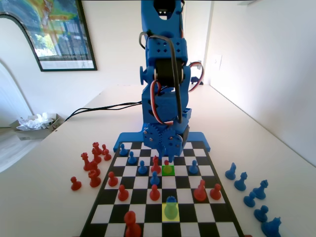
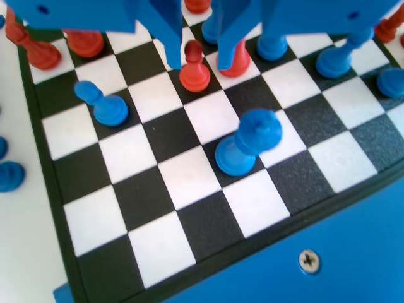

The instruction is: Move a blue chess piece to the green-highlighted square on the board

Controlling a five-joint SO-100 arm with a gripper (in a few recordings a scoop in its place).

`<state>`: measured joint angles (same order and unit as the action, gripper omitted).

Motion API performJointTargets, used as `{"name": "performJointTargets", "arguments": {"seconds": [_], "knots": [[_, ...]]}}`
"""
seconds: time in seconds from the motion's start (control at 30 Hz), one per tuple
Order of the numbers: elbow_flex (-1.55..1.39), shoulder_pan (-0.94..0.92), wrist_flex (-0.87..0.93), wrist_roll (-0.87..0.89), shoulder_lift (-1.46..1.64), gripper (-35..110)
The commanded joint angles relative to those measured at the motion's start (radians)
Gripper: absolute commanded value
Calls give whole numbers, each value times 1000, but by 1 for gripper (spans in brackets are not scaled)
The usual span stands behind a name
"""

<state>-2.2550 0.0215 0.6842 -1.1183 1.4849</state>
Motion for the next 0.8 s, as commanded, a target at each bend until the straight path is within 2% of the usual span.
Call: {"name": "performJointTargets", "arguments": {"seconds": [0.0,0.77], "knots": [[60,14,2,-6,25,9],[21,-9,-49,-52,9,9]]}}
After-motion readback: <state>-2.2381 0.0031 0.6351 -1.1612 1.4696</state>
